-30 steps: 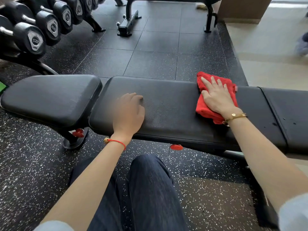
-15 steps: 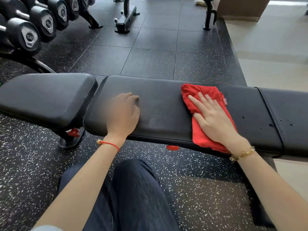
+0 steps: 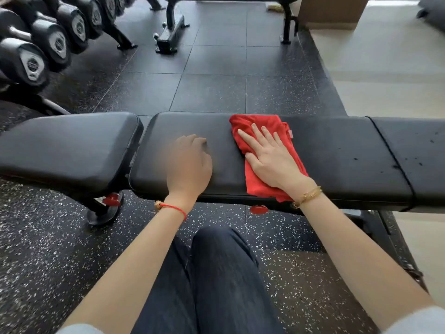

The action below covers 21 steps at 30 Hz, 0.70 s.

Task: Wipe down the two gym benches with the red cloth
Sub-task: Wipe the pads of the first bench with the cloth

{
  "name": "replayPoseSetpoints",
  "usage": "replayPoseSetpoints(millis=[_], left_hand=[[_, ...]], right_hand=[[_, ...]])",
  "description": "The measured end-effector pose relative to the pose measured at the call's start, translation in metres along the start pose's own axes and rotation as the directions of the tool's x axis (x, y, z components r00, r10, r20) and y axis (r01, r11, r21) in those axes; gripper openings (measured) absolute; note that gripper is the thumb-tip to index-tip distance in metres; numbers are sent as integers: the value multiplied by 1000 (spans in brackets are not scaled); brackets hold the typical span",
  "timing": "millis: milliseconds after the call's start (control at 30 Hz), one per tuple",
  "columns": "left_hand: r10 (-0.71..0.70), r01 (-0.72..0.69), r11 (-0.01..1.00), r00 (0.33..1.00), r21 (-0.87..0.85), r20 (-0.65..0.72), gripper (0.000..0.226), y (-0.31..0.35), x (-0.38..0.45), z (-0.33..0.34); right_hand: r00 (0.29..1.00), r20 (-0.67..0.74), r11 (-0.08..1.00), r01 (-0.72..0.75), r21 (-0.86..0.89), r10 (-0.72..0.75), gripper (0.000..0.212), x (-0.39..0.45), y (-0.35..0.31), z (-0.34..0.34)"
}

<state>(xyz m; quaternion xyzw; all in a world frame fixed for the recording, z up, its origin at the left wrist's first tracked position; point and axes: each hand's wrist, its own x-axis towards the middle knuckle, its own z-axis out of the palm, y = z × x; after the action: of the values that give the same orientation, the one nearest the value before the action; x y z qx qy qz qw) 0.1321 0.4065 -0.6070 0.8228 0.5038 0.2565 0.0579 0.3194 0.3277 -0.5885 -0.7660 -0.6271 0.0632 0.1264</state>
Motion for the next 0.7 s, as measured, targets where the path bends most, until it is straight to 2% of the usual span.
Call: replayPoseSetpoints(millis=[133,200,300,367,500,700], left_hand=[[24,-23,1000,999,-13,26,38,-3,0,0],[26,-26,1000,998,4,50,40,-4,0,0],[28,-29,999,998,29,61,39,0,0,0],[71,-72,997,996,7,62,38,8,1,0],[195,-180,972,977,-149,87,37,44,0,0],[324,-292,942,920,-166,219,45,99,-5,16]], right_hand=[[997,-54,999,-49,4,49,58,-41,18,-3],[983,-83,986,-164,-4,164,58,-55,44,-9],[925,-90,928,-372,-31,368,57,-51,77,-19],[897,-90,898,-438,-45,433,57,-38,82,-20],[888,-98,890,-454,-40,448,57,-30,80,-18],[892,-83,895,-446,-19,443,57,-36,77,-20]])
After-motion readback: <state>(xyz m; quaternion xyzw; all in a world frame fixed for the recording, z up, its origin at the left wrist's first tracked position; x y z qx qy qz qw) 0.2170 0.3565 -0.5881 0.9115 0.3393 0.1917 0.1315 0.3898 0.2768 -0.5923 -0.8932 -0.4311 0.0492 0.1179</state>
